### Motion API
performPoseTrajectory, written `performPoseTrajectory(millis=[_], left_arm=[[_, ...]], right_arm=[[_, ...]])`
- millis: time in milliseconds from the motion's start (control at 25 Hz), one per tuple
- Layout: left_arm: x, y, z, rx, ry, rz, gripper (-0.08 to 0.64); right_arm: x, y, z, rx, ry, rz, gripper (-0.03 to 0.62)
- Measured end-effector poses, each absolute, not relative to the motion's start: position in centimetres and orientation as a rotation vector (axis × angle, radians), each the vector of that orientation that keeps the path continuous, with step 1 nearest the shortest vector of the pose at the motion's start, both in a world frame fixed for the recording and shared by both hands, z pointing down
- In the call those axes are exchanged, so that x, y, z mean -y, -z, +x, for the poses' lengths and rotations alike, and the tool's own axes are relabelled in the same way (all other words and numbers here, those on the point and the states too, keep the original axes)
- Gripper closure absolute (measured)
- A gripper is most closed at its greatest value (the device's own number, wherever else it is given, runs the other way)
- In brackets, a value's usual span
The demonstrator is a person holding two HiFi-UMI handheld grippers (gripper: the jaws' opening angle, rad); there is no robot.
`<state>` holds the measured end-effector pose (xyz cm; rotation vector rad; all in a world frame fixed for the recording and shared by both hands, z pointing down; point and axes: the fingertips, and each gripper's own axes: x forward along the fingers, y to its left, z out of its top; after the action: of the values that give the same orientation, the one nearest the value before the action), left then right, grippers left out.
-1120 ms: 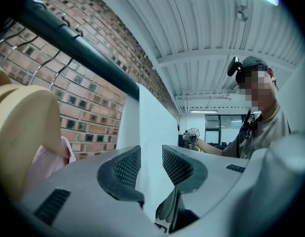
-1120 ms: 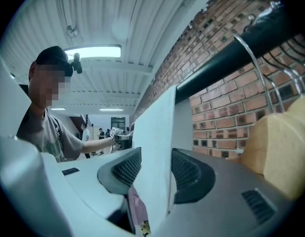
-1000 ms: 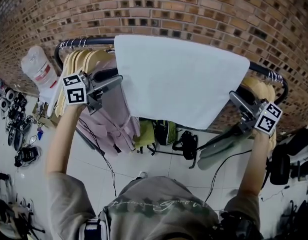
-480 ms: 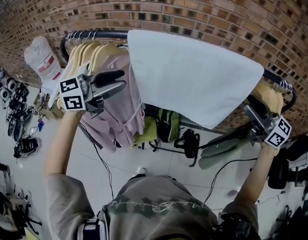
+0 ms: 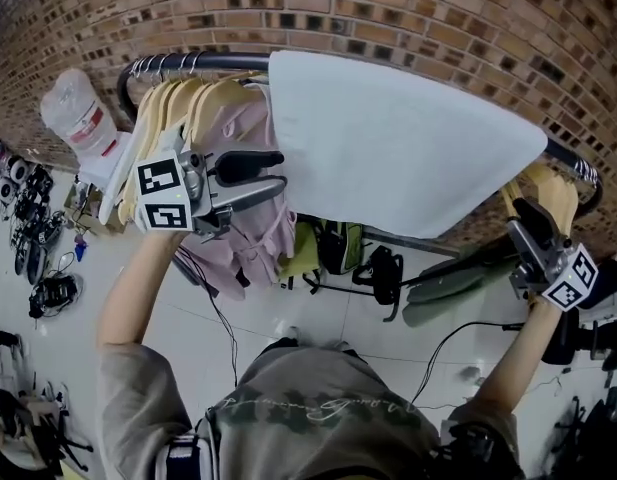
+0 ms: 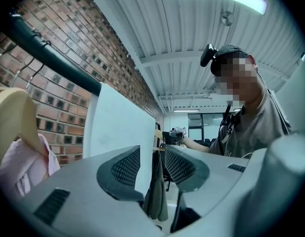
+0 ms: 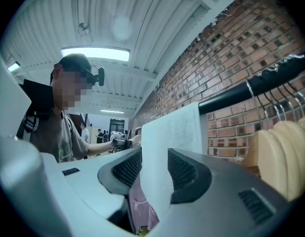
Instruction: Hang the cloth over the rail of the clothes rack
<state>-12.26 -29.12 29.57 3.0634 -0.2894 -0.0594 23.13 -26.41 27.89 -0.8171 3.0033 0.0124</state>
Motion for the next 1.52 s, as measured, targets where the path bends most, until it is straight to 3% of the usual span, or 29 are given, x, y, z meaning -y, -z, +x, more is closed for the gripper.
performPoseTrajectory(millis=[40,120,680,1000,1080,1200,1360,1520], left_arm=[[29.3,-29.7,-12.3,0.301,0.055,3.060,0.411],[30.0,-29.8,-12.5,0.344,0.064,3.048,0.554],[28.9,-33.5,-12.2,0.226,-0.064,3.086,0.554],[23.2,-32.9,-10.9,0.242,0.100,3.028,0.554],[21.4,-32.4,-10.6,0.272,0.151,2.996,0.554],[17.6,-32.1,-9.4,0.310,0.158,2.996,0.554],[12.4,-33.7,-7.4,0.426,0.070,3.048,0.554],[8.3,-34.3,-6.6,0.544,0.179,2.963,0.554]], right_arm=[[26.4,-28.0,22.6,-3.006,-0.006,-0.810,0.430],[26.3,-28.2,21.7,-3.006,0.006,-0.796,0.430],[23.8,-29.5,13.4,-2.964,0.080,-0.659,0.431],[19.2,-32.8,10.2,-3.005,0.103,-0.559,0.433],[17.4,-32.5,10.2,-2.994,0.094,-0.532,0.542],[14.0,-32.3,10.8,-2.991,0.076,-0.500,0.580],[8.9,-33.4,11.1,-3.011,0.078,-0.434,0.580],[4.1,-34.2,11.5,-3.002,0.088,-0.403,0.580]])
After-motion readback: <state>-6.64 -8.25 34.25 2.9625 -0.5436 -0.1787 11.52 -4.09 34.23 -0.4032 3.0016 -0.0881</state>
